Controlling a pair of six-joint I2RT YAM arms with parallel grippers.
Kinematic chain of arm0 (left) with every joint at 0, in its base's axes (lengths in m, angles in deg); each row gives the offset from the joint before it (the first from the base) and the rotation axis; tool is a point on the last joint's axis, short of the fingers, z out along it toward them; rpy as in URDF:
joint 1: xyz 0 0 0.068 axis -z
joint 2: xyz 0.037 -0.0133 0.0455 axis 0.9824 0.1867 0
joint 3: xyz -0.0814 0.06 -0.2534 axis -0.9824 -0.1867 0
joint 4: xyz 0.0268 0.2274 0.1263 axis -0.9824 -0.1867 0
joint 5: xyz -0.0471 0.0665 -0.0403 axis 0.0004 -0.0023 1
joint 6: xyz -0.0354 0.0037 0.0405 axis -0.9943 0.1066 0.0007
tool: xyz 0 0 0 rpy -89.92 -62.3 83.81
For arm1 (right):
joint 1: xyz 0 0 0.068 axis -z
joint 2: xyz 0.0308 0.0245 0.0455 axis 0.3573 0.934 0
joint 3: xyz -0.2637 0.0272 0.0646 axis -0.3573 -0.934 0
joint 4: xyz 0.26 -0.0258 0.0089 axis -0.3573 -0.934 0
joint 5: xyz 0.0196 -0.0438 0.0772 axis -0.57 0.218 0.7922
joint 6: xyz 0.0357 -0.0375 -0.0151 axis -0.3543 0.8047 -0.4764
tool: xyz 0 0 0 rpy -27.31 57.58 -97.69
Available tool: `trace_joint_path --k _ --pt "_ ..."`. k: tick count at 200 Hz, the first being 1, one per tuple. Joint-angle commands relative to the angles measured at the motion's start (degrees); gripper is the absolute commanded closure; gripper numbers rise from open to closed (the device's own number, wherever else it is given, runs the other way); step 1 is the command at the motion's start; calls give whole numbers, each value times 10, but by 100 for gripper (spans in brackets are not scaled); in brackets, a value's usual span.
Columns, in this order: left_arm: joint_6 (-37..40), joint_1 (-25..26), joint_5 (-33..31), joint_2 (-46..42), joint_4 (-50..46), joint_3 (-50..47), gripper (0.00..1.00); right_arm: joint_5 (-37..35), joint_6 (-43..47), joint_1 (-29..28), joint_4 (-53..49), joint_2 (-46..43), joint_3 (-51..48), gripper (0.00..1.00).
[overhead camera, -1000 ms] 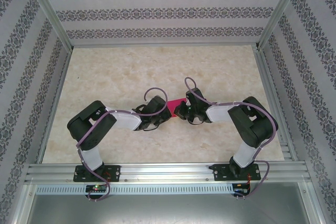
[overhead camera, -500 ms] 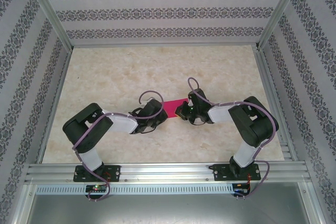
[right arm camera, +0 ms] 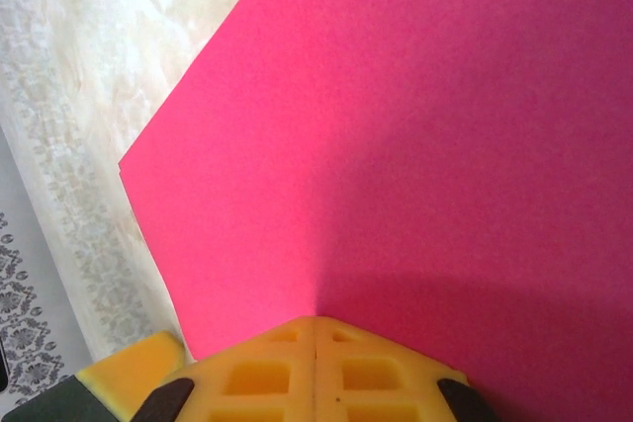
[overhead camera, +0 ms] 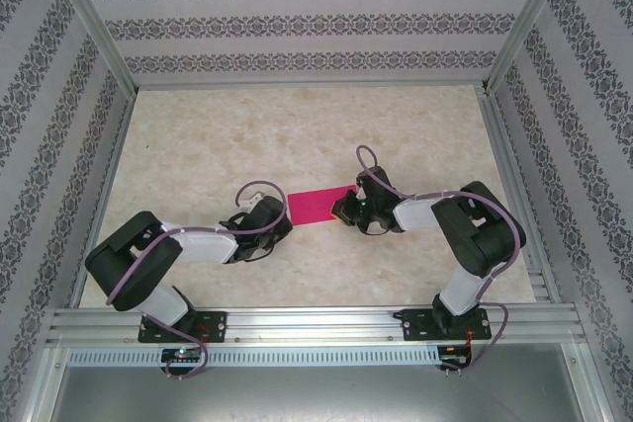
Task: Fold a paper plane with a square sheet of paper (pick it up from the middle)
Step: First fold in half a square sheet of paper at the center of the table.
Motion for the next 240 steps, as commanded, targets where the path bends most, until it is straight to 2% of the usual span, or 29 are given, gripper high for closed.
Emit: trace_joint_path --k 1,44,73,96,156,240 --pt "24 -12 -32 -28 -62 -1 100 -71 4 16 -83 19 -22 100" --pt "114 -12 37 -66 -3 44 100 -67 19 13 -88 6 -11 100" --pt "130 -11 100 3 40 85 100 -59 30 9 -83 1 -1 100" --pt "128 -11 119 57 51 113 100 -43 36 9 -57 -13 -2 100" --pt "128 -11 102 94 4 124 100 -19 62 1 -46 -59 21 100" --pt "105 -11 81 122 -58 131 100 -1 53 -42 -49 18 72 100"
